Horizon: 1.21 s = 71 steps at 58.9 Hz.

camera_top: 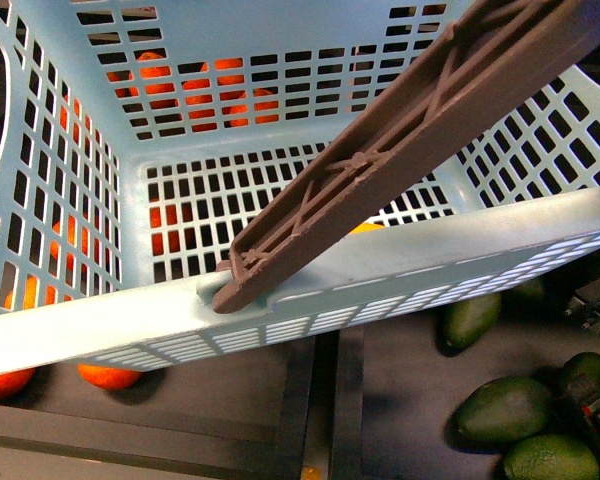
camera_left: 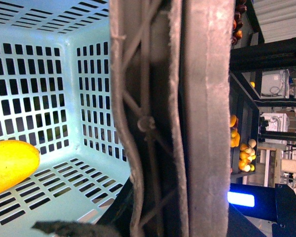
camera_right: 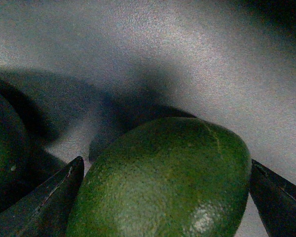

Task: Pick mango and avocado into basket

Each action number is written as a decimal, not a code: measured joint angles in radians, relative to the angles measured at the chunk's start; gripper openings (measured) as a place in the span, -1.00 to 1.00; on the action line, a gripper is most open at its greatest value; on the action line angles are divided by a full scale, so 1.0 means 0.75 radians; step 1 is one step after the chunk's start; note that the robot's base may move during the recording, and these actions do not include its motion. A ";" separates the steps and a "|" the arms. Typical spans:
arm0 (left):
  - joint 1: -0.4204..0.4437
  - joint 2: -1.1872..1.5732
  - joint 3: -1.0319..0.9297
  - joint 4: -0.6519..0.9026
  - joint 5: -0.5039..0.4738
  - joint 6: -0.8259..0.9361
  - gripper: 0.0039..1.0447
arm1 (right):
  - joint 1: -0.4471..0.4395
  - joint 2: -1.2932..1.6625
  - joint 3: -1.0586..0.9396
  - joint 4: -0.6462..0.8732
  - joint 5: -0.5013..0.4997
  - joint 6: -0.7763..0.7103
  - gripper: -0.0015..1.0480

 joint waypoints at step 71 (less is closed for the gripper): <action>0.000 0.000 0.000 0.000 0.001 -0.001 -0.71 | -0.164 -0.344 -0.090 0.094 -0.199 0.216 0.16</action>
